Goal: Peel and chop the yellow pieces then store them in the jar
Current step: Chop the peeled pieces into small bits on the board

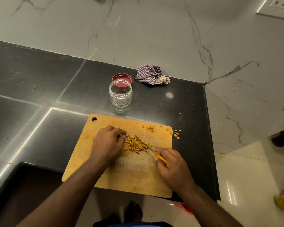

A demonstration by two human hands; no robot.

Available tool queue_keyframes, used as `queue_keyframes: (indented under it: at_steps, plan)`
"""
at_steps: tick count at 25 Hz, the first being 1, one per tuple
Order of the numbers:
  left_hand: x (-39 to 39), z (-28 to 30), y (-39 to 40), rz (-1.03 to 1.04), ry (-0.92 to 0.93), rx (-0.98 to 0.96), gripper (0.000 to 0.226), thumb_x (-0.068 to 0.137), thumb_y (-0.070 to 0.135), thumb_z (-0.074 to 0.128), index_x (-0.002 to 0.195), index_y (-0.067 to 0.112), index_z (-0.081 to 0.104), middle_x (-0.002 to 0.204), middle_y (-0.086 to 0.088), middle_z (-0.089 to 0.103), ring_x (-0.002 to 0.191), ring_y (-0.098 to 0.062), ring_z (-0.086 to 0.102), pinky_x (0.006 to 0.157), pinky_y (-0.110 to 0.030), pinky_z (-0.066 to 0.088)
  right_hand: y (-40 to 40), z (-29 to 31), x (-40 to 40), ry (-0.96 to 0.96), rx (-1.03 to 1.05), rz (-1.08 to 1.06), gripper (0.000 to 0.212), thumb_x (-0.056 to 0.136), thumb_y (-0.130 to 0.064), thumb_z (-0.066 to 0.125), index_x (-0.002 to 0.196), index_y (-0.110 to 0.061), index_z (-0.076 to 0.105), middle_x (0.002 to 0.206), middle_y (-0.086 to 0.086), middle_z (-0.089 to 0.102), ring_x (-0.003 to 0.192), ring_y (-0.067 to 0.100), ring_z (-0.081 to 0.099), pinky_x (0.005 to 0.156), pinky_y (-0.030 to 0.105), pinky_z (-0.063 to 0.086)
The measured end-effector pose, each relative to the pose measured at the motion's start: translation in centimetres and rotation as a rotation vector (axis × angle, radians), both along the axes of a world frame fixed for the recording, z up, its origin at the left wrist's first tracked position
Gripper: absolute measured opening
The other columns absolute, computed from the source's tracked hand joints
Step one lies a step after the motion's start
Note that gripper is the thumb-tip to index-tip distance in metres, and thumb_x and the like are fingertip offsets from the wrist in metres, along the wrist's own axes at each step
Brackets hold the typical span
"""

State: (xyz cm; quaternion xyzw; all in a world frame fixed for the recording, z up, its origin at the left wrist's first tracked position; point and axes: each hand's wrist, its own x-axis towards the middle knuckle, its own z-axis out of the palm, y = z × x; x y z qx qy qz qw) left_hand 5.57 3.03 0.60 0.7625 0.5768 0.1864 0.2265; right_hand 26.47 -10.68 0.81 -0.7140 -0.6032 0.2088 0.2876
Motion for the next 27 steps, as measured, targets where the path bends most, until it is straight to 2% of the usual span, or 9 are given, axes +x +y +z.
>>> queue_keyframes:
  at_steps: [5, 9, 11, 13, 15, 17, 20, 25, 27]
  plan:
    - [0.8, -0.1, 0.0, -0.018, 0.016, -0.011, 0.023, 0.094, 0.037, 0.057, 0.11, 0.035, 0.073, 0.105, 0.008, 0.061, 0.102, -0.018, 0.053, 0.081, -0.042, 0.051, -0.7, -0.2, 1.2, 0.067, 0.016, -0.124, 0.034, 0.091, -0.022, 0.06, 0.124, -0.028, 0.064, 0.106, -0.019, 0.058, 0.101, 0.006, 0.057, 0.084, 0.035, 0.054]
    - [0.6, 0.0, 0.3, -0.016, -0.079, -0.073, 0.022, 0.095, 0.029, 0.058, 0.11, 0.031, 0.073, 0.105, 0.008, 0.06, 0.101, -0.017, 0.056, 0.085, -0.042, 0.053, -3.1, -0.3, 1.0, 0.057, -0.009, -0.193, 0.033, 0.091, -0.017, 0.063, 0.122, -0.028, 0.064, 0.098, -0.02, 0.056, 0.091, 0.006, 0.058, 0.076, 0.038, 0.056]
    - [0.5, 0.3, 0.8, -0.035, -0.091, -0.101, 0.022, 0.095, 0.026, 0.058, 0.111, 0.028, 0.073, 0.106, 0.006, 0.061, 0.1, -0.016, 0.058, 0.085, -0.039, 0.053, -3.7, -0.3, -0.2, 0.047, -0.021, -0.177, 0.032, 0.091, -0.022, 0.061, 0.122, -0.028, 0.064, 0.099, -0.018, 0.057, 0.093, 0.006, 0.057, 0.078, 0.035, 0.055]
    - [0.2, 0.7, 1.1, -0.066, -0.087, -0.111, 0.021, 0.095, 0.026, 0.059, 0.112, 0.027, 0.073, 0.105, 0.007, 0.06, 0.096, -0.013, 0.058, 0.079, -0.029, 0.048, -4.0, 0.0, -1.7, 0.056, -0.015, -0.153, 0.034, 0.09, -0.028, 0.057, 0.123, -0.028, 0.064, 0.103, -0.019, 0.058, 0.096, 0.006, 0.057, 0.081, 0.03, 0.053]
    - [-0.5, 1.1, 1.4, -0.09, -0.074, -0.111, 0.022, 0.096, 0.025, 0.06, 0.114, 0.025, 0.072, 0.105, 0.007, 0.058, 0.091, -0.009, 0.054, 0.074, -0.024, 0.041, -3.7, 0.4, -2.4, 0.095, 0.007, -0.223, 0.033, 0.091, -0.023, 0.06, 0.123, -0.026, 0.064, 0.102, -0.018, 0.057, 0.094, 0.004, 0.058, 0.08, 0.03, 0.054]
    - [-1.6, 1.3, 1.5, -0.1, -0.06, -0.117, 0.024, 0.096, 0.025, 0.06, 0.117, 0.024, 0.071, 0.104, 0.007, 0.056, 0.088, -0.008, 0.052, 0.072, -0.023, 0.039, -3.2, 0.9, -2.3, 0.117, -0.007, -0.322, 0.034, 0.092, -0.017, 0.062, 0.126, -0.024, 0.063, 0.104, -0.016, 0.057, 0.095, 0.003, 0.057, 0.081, 0.03, 0.053]
    - [-2.9, 1.6, 1.4, -0.154, -0.05, -0.165, 0.025, 0.094, 0.023, 0.062, 0.118, 0.024, 0.07, 0.104, 0.006, 0.056, 0.091, -0.01, 0.056, 0.074, -0.022, 0.04, -2.4, 1.3, -2.2, 0.1, -0.068, -0.364, 0.033, 0.093, -0.021, 0.061, 0.126, -0.027, 0.061, 0.108, -0.012, 0.06, 0.098, 0.008, 0.058, 0.082, 0.03, 0.051]
    - [-4.0, 1.6, 1.5, -0.244, -0.02, -0.206, 0.028, 0.094, 0.021, 0.063, 0.121, 0.025, 0.069, 0.112, 0.005, 0.057, 0.093, -0.007, 0.052, 0.079, -0.02, 0.039, -0.9, 1.5, -2.7, 0.053, -0.104, -0.432, 0.025, 0.096, -0.026, 0.06, 0.12, -0.022, 0.067, 0.102, -0.012, 0.057, 0.088, 0.0, 0.054, 0.073, 0.014, 0.041]
    - [-4.4, 1.6, 1.5, -0.249, -0.017, -0.208, 0.029, 0.094, 0.019, 0.063, 0.122, 0.024, 0.069, 0.112, 0.005, 0.057, 0.093, -0.007, 0.053, 0.08, -0.02, 0.039, -0.6, 1.6, -2.7, 0.018, -0.109, -0.46, 0.025, 0.096, -0.027, 0.06, 0.119, -0.021, 0.068, 0.099, -0.013, 0.053, 0.086, -0.002, 0.052, 0.071, 0.013, 0.04]
